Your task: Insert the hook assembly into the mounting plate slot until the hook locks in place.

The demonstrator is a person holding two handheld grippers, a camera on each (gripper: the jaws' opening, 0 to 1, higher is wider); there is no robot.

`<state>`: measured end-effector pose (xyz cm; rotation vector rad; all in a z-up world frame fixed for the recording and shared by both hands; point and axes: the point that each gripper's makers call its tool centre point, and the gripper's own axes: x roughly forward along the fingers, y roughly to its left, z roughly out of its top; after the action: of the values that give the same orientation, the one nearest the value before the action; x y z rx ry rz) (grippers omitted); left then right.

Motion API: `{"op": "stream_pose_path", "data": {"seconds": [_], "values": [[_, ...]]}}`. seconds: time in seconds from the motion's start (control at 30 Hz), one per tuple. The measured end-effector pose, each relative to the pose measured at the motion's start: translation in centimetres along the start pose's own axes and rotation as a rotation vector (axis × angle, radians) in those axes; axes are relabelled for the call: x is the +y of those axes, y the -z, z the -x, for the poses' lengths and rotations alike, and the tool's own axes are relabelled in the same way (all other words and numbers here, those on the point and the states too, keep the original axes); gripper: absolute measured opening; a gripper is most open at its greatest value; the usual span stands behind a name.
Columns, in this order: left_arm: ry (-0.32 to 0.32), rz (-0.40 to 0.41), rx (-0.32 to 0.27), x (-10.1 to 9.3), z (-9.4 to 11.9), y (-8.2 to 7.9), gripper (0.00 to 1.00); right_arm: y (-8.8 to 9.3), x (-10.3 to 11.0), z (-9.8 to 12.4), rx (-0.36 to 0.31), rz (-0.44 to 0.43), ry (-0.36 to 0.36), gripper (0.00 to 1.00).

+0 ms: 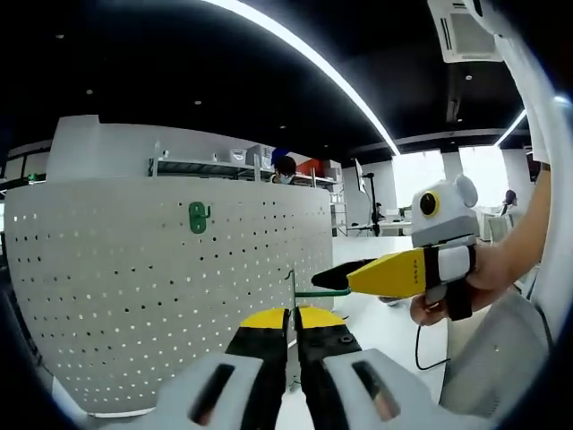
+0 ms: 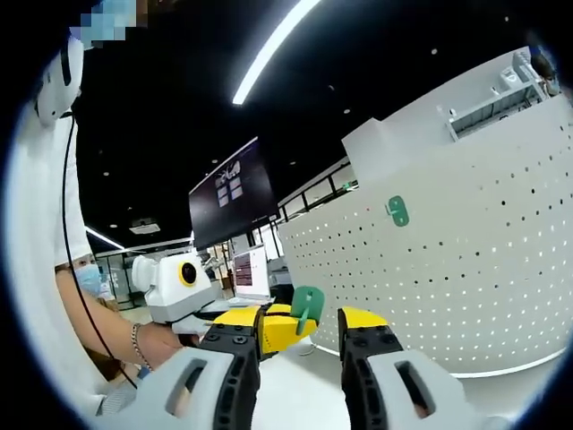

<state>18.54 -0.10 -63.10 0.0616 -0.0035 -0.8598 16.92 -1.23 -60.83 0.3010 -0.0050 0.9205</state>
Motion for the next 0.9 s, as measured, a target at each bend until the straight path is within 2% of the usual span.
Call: {"op": "stream_pose_path", "data": {"seconds": [0.27, 0.57, 0.9], "values": [[-0.001, 0.007, -0.006, -0.14, 0.08, -0.15, 0.03, 0.26, 0.08, -0.66, 0.008, -0.006, -0.004, 0.21], [0.0, 0.008, -0.008, -0.23, 0.08, -0.23, 0.03, 0.71, -0.32, -0.9, 0.017, 0.002, 0.023, 0.12], [-0.005, 0.013, -0.005, -0.4, -0.07, -0.12, 0.03, 0.72, -0.49, -0.97, 0.012, 0.007, 0.037, 0.06]]}}
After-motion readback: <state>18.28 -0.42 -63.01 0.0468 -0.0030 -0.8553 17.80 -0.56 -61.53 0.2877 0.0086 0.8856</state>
